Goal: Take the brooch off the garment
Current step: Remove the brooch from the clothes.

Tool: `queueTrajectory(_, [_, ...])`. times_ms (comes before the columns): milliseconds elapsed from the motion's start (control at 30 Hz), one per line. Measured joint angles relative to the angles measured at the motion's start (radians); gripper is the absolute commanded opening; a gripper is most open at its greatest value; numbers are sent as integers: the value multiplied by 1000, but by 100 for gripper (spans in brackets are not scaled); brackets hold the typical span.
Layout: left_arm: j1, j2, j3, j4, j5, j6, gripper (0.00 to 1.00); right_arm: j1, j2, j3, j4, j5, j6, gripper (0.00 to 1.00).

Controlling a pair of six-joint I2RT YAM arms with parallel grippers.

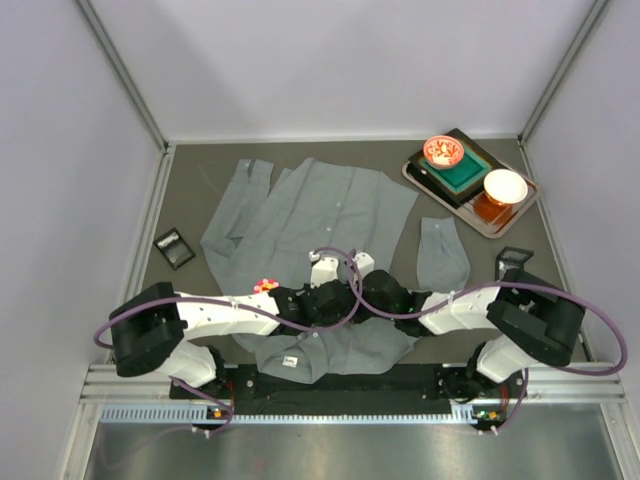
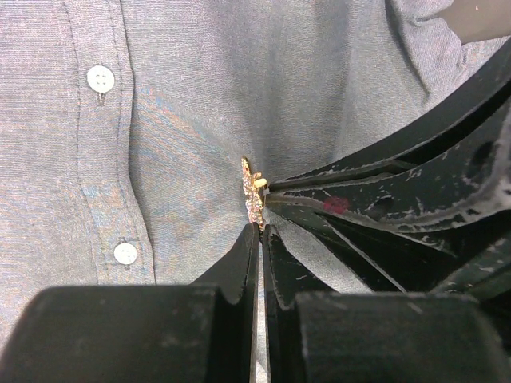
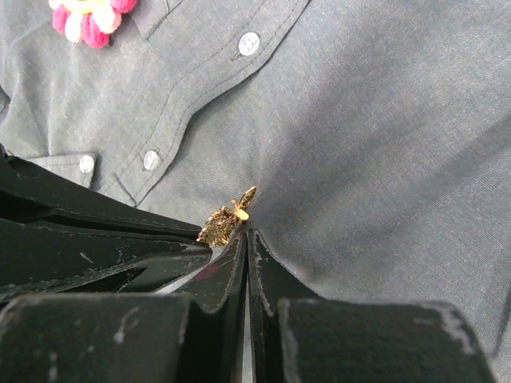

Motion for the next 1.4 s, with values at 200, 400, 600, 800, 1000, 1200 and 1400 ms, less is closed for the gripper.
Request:
queueTrajectory(200, [0,0,0,2,3,-4,0,14,-33,12,-82,80,49,0])
queueTrajectory(400, [0,0,0,2,7,-4,0,16,-41,49,-150,124,97,0])
queueTrajectory(600, [0,0,0,-3,6,-12,0,16,-48,56,-195,154,125,0])
queueTrajectory(800, [0,0,3,-17,5,-21,0,16,-84,62,-261,188,152,0])
queueTrajectory(1000, [0,0,8,-19,13,-11,0,16,-151,63,-332,216,183,5])
queueTrajectory(1200, [0,0,16,-15,40,6,2,-5,-211,60,-344,189,224,9])
queueTrajectory(1400, [0,5,23,-4,70,18,23,-106,-291,10,-343,100,288,13])
